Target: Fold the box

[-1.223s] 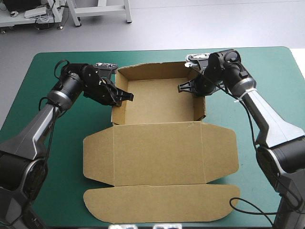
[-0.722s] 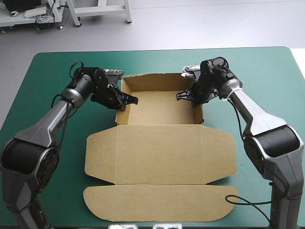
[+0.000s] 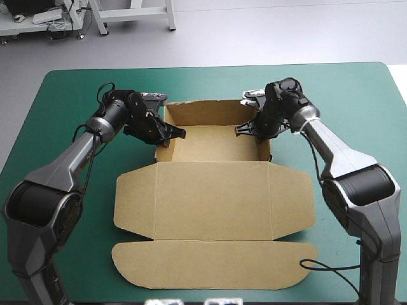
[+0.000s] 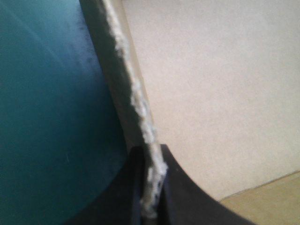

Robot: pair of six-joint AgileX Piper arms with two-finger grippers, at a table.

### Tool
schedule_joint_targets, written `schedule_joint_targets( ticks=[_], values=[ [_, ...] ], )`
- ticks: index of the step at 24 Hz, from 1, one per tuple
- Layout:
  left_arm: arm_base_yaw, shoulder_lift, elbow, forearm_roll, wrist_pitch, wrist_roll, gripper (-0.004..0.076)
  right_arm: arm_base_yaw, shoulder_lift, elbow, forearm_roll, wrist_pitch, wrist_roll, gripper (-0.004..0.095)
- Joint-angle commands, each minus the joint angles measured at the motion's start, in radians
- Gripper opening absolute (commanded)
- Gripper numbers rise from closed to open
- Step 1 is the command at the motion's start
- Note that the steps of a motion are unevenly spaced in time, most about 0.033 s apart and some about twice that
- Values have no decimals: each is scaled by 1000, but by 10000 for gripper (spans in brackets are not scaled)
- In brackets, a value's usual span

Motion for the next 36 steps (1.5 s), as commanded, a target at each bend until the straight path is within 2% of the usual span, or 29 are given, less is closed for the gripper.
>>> schedule_joint_targets(
  ticks=[1, 5, 7, 11, 12, 13, 14, 16, 23, 29, 36],
  values=[
    [-25, -8, -10, -99, -44, 33, 20, 26, -37, -23, 76, -29, -51, 65],
    [-25, -8, -10, -99, -44, 33, 119, 26, -37, -25, 28, -14, -51, 237],
    [-25, -8, -10, -99, -44, 33, 173, 26, -37, -25, 19, -14, -51, 290],
    [-25, -8, -10, -99, -44, 33, 299, 26, -37, -26, 15, -14, -51, 322],
    [-22, -8, -10, -99, -44, 33, 363, 26, -37, -26, 13, -11, -51, 328],
    [-22, -8, -10, -101, -44, 33, 392, 26, -37, -26, 11, -11, -51, 336],
    [-22, -8, -10, -101, -44, 33, 442, 26, -37, -26, 1, -8, -51, 369],
    [-22, -8, -10, -101, -44, 33, 489, 26, -37, -26, -16, 1, -49, 418],
    [-22, -8, -33, -103, -44, 31, 491, 26, -37, -49, -129, 46, -49, 434],
    [-22, -8, -79, -99, -37, 27, 491, 26, -41, -199, -123, 81, -49, 434],
    [-22, -8, -79, -96, -28, 27, 491, 26, -41, -254, -134, 111, -49, 433]
  ],
)
